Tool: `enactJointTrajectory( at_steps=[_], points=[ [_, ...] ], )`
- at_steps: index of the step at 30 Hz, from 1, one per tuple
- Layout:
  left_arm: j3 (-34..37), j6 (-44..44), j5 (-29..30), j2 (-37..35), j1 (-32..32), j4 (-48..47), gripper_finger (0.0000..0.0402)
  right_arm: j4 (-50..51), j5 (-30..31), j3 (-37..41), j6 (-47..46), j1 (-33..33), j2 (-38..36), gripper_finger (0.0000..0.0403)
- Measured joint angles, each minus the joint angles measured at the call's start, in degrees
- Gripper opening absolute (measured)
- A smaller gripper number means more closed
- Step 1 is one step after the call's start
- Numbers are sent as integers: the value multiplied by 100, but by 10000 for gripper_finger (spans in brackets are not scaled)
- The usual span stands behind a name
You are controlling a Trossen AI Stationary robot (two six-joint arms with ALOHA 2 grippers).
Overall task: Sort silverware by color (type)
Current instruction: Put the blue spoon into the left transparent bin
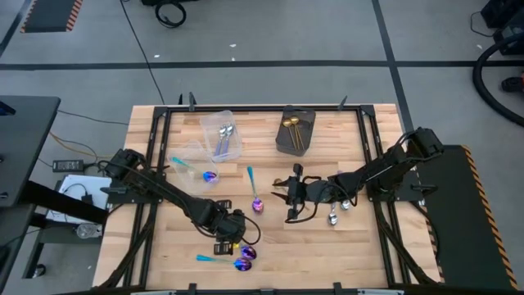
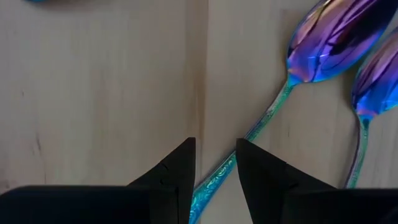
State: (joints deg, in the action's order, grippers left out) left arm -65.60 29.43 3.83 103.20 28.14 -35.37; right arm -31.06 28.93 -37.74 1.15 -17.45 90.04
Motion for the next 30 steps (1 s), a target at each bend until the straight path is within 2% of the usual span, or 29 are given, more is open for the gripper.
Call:
enactJointTrajectory(
  at_steps=[11,16,20,30],
  points=[
    [2,-220,60,135,109,167,123,55,4,0,-74,23,0,129],
    [1,-625,154,381,334,689,123,158,2,2,-210,79,0,129],
    [0,-769,459,385,412,667,124,149,-2,2,-244,72,0,129],
    [0,-1118,727,385,524,654,174,210,-2,2,-401,73,0,129]
  ],
)
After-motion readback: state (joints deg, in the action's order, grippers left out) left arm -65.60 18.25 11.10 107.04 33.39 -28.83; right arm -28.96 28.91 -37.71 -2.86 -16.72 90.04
